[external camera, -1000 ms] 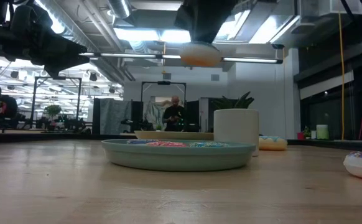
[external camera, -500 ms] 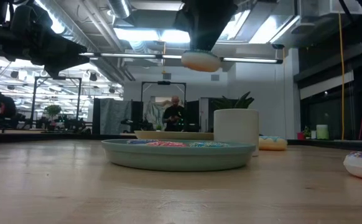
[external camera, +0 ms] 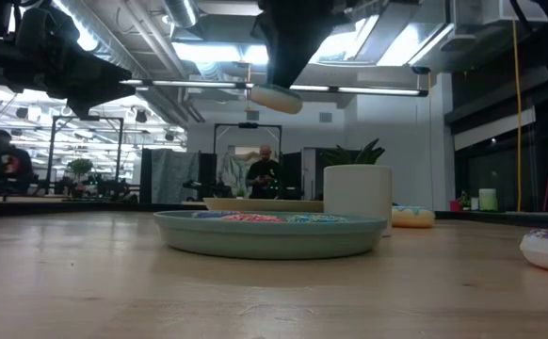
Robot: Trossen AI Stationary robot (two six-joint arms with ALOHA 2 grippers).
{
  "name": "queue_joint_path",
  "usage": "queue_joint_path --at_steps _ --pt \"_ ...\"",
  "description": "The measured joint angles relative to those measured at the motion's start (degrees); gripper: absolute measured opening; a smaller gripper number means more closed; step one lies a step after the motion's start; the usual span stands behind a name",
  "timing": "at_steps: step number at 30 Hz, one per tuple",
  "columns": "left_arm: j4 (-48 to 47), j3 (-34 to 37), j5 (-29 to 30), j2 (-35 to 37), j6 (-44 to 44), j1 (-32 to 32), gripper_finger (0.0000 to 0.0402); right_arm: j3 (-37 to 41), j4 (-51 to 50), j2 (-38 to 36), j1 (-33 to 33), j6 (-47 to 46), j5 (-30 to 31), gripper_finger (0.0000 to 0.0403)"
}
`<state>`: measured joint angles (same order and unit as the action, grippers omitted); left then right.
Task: Pick & Place donuts
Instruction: Put the small light blue donut on the blue plate
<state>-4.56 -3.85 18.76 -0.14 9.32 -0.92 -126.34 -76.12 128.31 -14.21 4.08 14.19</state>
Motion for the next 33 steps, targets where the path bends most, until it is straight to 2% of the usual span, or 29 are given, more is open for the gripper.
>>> queue_joint_path --at_steps 5,13,20,33 --pt "0.00 -0.01 0.00 0.02 0.00 -0.01 0.0196 0.00 0.13 0.00 1.27 2.29 3.78 0.0044" --pt "0.00 0.01 0.00 0.00 0.00 0.00 0.0196 0.02 2.81 0.00 3.80 5.63 3.69 0.0044" --pt "0.00 0.01 0.02 0.00 0.00 0.01 0.0196 2.13 4.76 -0.02 6.22 8.45 1.71 0.0044" --pt "0.00 0.01 0.00 0.00 0.00 -0.01 0.0196 8.74 8.92 -0.02 8.32 8.43 -6.72 0.0044"
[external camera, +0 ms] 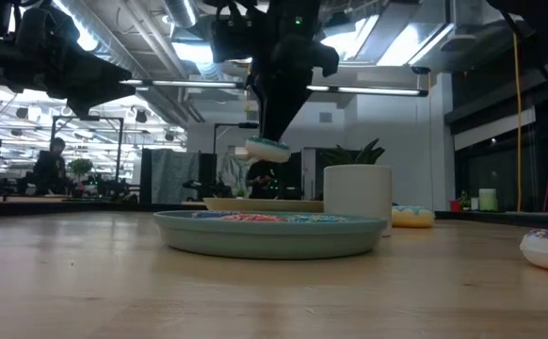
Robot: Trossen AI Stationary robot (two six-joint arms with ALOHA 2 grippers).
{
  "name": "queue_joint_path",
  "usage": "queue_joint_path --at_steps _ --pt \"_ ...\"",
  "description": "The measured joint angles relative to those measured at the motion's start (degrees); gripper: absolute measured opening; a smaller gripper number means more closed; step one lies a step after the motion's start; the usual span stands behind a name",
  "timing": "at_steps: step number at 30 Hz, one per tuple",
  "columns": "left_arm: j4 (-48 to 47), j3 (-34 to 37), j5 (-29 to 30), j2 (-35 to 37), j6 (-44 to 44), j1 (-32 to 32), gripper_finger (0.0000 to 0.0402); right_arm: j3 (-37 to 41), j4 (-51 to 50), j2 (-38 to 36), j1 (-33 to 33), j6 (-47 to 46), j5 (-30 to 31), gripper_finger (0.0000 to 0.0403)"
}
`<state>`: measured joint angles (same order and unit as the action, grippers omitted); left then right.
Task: Pick & Place donuts
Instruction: Put the small light blue donut on the blue plate
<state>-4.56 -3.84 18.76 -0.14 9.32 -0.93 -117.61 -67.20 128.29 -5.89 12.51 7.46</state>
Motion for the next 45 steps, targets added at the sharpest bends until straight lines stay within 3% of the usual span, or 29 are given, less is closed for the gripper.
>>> queue_joint_path --at_steps 17,39,45 --pt "0.00 0.00 0.00 0.01 0.00 0.02 0.0196 2.69 5.62 2.47 -0.72 -0.22 -4.68 0.0044" --pt "0.02 -0.01 0.01 0.02 0.00 0.00 0.0196 2.69 6.39 7.54 -1.40 -0.06 -4.70 0.0045" --pt "0.01 -0.01 0.00 0.02 0.00 0.02 0.0196 2.69 6.38 7.54 -1.40 -0.24 -4.70 0.0083"
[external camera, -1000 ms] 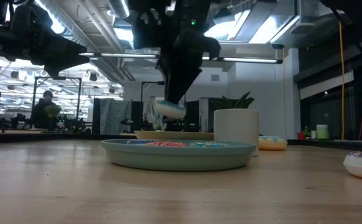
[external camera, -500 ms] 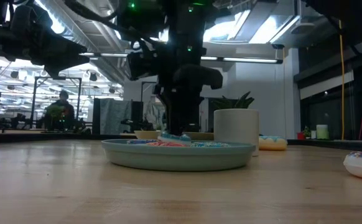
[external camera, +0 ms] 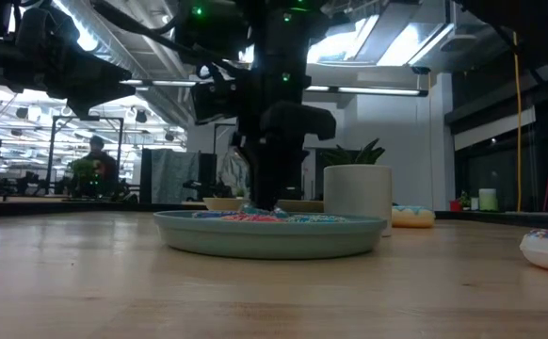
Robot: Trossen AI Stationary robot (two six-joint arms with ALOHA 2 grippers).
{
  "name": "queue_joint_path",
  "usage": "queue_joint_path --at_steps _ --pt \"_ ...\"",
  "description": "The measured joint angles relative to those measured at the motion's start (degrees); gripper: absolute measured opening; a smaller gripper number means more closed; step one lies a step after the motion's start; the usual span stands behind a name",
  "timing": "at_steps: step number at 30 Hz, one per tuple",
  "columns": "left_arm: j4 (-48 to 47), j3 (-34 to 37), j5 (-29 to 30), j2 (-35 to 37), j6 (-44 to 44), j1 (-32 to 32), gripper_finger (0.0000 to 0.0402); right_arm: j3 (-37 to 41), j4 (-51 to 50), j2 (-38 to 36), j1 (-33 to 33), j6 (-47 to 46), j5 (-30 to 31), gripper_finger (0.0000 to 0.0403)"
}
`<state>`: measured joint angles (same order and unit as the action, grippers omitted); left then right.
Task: Pick & Place donuts
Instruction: Put the small light blue donut on the blue plate, then put the small dark blue donut on the blue plate
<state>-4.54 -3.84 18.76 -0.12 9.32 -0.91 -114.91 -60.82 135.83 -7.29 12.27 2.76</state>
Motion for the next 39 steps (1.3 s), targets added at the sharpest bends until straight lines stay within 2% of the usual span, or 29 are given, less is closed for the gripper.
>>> queue_joint_path --at_steps 6,11,16,28,32,39 --pt "-0.01 0.01 0.00 -0.02 0.00 0.00 0.0196 0.00 0.00 0.00 0.00 0.13 0.24 0.0162" --pt "-0.01 -0.01 0.00 0.00 0.00 -0.01 0.0196 0.00 0.00 0.00 -0.02 0.31 4.19 0.0205" --pt "-0.01 0.01 0.00 0.00 0.00 0.00 0.0196 -1.25 -0.35 -0.02 -0.04 0.44 6.59 0.0210" --pt "-0.01 0.00 0.01 -0.01 0.00 -0.01 0.0196 -6.60 -2.83 -0.07 -0.20 0.39 6.83 0.0212" --pt "0.00 0.01 0.00 0.00 0.00 0.00 0.0196 -8.79 -5.42 -0.07 -0.75 -0.12 9.50 0.0212" --pt "-0.01 -0.01 0.00 0.00 0.00 0.00 0.0196 -14.04 -8.71 -0.07 -2.37 -6.02 11.22 0.0212"
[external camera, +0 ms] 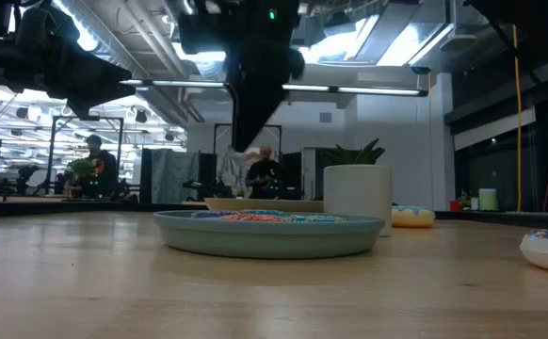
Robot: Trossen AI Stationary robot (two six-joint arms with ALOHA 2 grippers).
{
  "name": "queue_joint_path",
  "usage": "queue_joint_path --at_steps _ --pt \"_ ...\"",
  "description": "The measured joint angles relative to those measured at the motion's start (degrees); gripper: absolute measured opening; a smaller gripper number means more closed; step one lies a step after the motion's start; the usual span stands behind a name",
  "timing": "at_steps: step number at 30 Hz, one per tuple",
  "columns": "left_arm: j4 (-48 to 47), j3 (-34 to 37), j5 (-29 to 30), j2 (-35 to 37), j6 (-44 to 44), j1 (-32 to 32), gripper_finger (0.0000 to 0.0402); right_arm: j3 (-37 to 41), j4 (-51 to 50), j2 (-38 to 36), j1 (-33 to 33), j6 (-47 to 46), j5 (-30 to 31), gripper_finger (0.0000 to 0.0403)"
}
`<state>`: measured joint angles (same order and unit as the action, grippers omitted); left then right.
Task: Pick & Place donuts
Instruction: Put the small dark blue donut on the blue plate
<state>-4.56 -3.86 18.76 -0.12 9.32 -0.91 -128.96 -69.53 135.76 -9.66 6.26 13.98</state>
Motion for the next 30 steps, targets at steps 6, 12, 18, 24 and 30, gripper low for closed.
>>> queue_joint_path --at_steps 6,12,18,24,30 --pt "0.01 0.02 0.00 -0.02 0.00 0.00 0.0196 -4.82 -1.75 -0.02 -1.62 -3.83 -0.03 0.0212" --pt "0.00 0.00 0.00 -0.02 0.00 0.00 0.0196 -6.13 -3.34 -2.11 -3.01 -4.72 0.08 0.0212" --pt "-0.04 0.00 0.00 0.00 0.00 0.00 0.0196 -5.86 -4.94 -4.23 -3.73 -10.25 -0.12 0.0212" --pt "0.02 0.01 0.00 -0.01 0.00 0.00 0.0196 -4.87 -5.15 -5.30 -4.12 -15.44 0.13 0.0212" --pt "-0.01 0.00 0.02 -0.02 0.00 0.00 0.0196 -3.13 -5.54 -6.33 -5.75 -16.90 0.06 0.0212"
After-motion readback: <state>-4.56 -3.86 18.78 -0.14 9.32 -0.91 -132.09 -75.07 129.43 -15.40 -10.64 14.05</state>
